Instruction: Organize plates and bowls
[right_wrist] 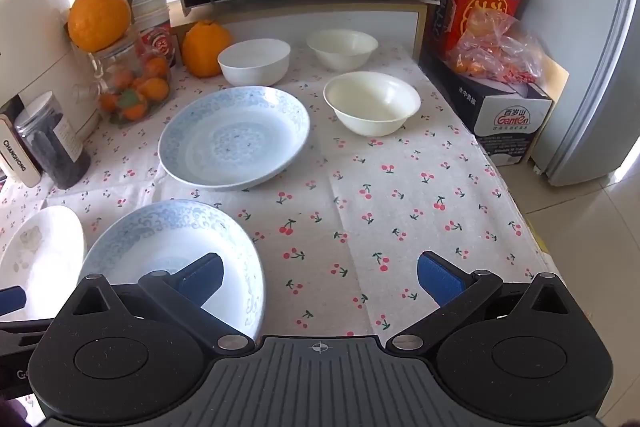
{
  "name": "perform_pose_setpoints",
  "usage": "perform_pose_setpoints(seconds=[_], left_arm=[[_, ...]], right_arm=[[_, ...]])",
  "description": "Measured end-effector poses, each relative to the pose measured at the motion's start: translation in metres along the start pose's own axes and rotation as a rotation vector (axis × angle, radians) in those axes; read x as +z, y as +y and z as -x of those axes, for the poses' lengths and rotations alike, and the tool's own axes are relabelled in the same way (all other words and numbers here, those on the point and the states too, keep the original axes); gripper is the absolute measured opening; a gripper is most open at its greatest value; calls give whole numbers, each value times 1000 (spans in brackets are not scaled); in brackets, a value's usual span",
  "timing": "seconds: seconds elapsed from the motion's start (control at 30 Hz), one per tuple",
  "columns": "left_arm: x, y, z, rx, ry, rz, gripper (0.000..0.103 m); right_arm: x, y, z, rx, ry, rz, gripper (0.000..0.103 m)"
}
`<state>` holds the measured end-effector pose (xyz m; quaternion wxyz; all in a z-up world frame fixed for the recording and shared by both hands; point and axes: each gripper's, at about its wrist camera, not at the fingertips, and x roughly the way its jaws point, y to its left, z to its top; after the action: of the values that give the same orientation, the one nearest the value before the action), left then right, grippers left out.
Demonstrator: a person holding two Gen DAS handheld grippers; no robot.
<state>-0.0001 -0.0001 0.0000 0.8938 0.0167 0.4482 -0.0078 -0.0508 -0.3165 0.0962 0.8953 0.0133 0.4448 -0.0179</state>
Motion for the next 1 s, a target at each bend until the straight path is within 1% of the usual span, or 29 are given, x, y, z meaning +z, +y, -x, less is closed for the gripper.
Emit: perform_pose_setpoints(seconds=[1.0], left_arm=[[0,0,0,0,-1,-1,103]], right_arm=[[-5,1,-2,3,-1,-2,103]])
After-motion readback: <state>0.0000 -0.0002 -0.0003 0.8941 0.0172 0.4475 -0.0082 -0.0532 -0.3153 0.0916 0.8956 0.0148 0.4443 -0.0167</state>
